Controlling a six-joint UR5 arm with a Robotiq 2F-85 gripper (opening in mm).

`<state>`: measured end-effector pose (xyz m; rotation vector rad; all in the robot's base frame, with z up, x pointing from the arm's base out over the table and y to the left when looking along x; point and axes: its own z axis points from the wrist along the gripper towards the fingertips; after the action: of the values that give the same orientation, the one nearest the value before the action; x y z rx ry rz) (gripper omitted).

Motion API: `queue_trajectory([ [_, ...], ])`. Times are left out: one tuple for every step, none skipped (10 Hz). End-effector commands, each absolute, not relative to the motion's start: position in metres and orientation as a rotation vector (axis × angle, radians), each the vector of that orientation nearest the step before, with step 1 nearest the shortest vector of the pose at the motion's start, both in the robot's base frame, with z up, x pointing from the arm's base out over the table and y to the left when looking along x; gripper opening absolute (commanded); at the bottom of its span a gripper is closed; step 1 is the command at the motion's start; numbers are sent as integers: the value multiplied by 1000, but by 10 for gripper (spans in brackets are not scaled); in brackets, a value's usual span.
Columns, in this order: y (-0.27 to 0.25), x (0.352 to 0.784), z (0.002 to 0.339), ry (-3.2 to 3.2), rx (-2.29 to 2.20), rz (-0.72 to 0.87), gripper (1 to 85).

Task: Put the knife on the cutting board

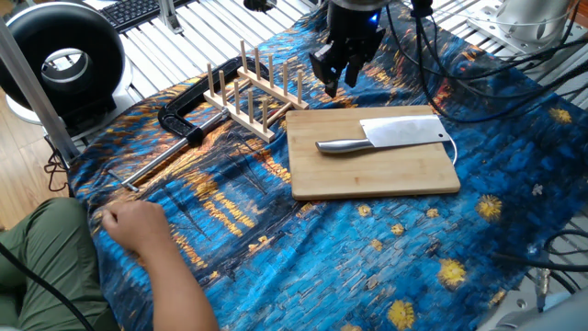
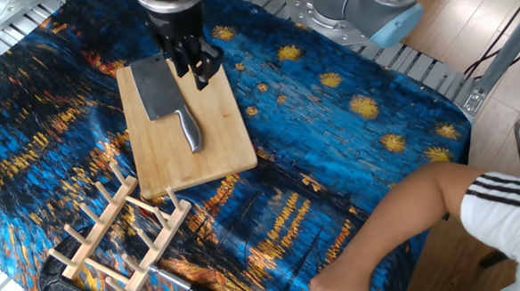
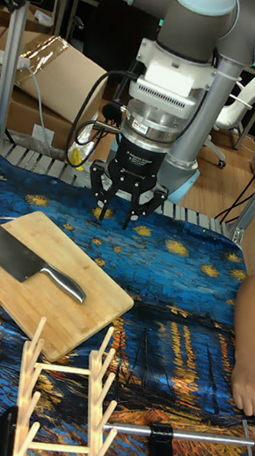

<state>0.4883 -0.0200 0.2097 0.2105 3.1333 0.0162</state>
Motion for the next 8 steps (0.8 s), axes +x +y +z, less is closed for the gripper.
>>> queue_trajectory([
  [-20, 478, 209, 3180, 313, -12, 410],
  [-19, 477, 207, 3191, 301, 2, 393],
  [-22, 475, 207, 3194, 289, 2, 383],
  [-23, 473, 208, 3195, 289, 2, 373],
  [-24, 474, 206, 3194, 289, 9, 370],
  [-25, 474, 205, 3193, 281, 12, 367],
  [-25, 473, 204, 3194, 272, 3, 357],
  [-27, 472, 202, 3194, 258, -19, 347],
])
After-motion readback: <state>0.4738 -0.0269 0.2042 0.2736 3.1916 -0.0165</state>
